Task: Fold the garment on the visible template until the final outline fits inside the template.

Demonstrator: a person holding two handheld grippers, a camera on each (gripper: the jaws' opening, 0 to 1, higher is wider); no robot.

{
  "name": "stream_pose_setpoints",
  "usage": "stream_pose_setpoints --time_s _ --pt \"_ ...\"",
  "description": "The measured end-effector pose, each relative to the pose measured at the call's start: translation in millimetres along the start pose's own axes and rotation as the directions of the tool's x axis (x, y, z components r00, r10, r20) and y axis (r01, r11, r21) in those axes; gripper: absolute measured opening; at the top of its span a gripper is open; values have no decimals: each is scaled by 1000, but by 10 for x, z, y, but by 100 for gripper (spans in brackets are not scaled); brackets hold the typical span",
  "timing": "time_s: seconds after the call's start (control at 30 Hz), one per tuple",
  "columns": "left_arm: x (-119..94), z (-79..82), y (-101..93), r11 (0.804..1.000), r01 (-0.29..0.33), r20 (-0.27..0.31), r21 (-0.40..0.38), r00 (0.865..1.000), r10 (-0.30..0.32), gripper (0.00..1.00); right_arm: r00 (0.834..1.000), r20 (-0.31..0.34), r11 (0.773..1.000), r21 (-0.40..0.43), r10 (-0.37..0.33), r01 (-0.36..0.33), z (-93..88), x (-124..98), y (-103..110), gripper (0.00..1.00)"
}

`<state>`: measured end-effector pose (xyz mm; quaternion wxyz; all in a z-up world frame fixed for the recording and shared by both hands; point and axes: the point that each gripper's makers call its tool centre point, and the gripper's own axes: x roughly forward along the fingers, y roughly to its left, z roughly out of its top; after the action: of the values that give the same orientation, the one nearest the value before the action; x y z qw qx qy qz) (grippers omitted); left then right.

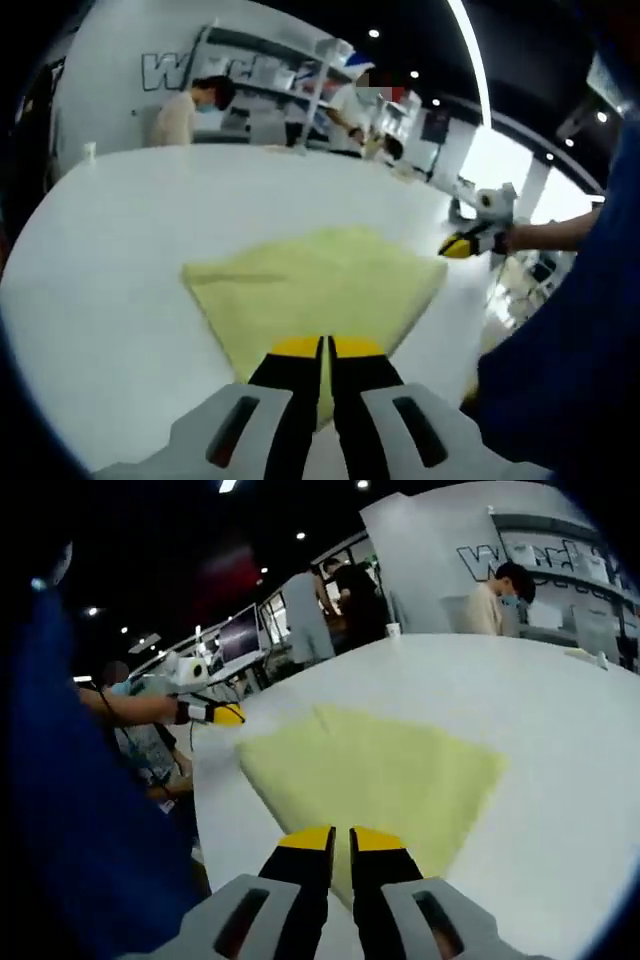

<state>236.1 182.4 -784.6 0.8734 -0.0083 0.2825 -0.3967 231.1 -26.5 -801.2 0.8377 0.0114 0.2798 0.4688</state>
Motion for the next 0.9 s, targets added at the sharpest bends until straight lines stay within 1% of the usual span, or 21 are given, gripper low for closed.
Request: stream_pose_setpoints --time_s 0.07,0.1,0.13,0.17,0.2,0.23,0.27,0.3,0.33,0.4,0.43,0.5,0.53,0.6,0.63,0.67,0.7,0.77,0.83,0.9 --pt "117 16 -114 999 23 -17 33 1000 -22 6 1000 -14 999 -34 22 -23 25 159 58 4" --pt "212 -32 -118 997 56 -46 47 997 -54 8 999 -21 998 -50 33 -35 38 239 87 4" --pt "266 -59 -165 995 78 -61 65 995 -74 8 998 -30 997 -59 47 -49 45 301 135 5" --pt "311 -84 -226 993 87 -81 75 993 -81 8 997 -41 996 -65 61 -64 26 370 164 5" --pt "351 -123 -242 992 87 -98 92 992 -78 8 997 -46 995 -68 64 -67 12 390 167 5" --pt "388 -188 -220 990 88 -114 108 991 -75 8 996 -59 995 -72 62 -67 -19 421 161 5" --pt "421 -314 -217 992 94 -165 82 983 -79 9 994 -90 995 -74 62 -69 -91 427 164 4" --pt "425 -350 -213 994 82 -185 76 981 -67 9 993 -106 996 -71 53 -61 -160 404 125 4" --pt "417 -430 -140 994 66 -191 90 980 -48 9 992 -117 996 -67 46 -54 -204 382 96 4" --pt "353 -546 -55 995 61 -201 83 979 -44 8 993 -117 998 -45 28 -33 -242 264 61 4" --pt "315 -570 -40 995 55 -208 81 978 -37 8 993 -121 999 -36 11 -15 -327 155 -42 4" --pt "255 -609 -14 995 44 -214 84 977 -25 8 991 -135 1000 -22 -15 12 -432 30 -119 3" --pt "142 -674 54 997 21 -217 78 976 -3 8 989 -142 1000 -11 -29 28 -488 -41 -155 3" --pt "49 -731 128 998 0 -213 68 977 15 7 986 -157 998 4 -57 58 -593 -134 -233 2" --pt "25 -740 148 998 -6 -210 66 977 20 5 985 -159 998 4 -61 63 -614 -155 -249 0" --pt "2 -749 167 998 -13 -208 65 978 26 5 986 -151 997 14 -67 70 -664 -206 -320 0" --pt "-26 -757 192 998 -20 -205 65 978 33 4 989 -130 996 34 -77 82 -641 -232 -343 0" --pt "-69 -764 227 998 -33 -201 61 979 45 3 987 -128 994 45 -97 104 -656 -269 -347 0" --pt "-111 -767 264 997 -47 -192 57 980 57 3 986 -131 992 50 -106 113 -682 -326 -421 0" --pt "-120 -759 252 997 -53 -188 51 980 61 3 985 -130 992 54 -110 118 -684 -350 -451 0"
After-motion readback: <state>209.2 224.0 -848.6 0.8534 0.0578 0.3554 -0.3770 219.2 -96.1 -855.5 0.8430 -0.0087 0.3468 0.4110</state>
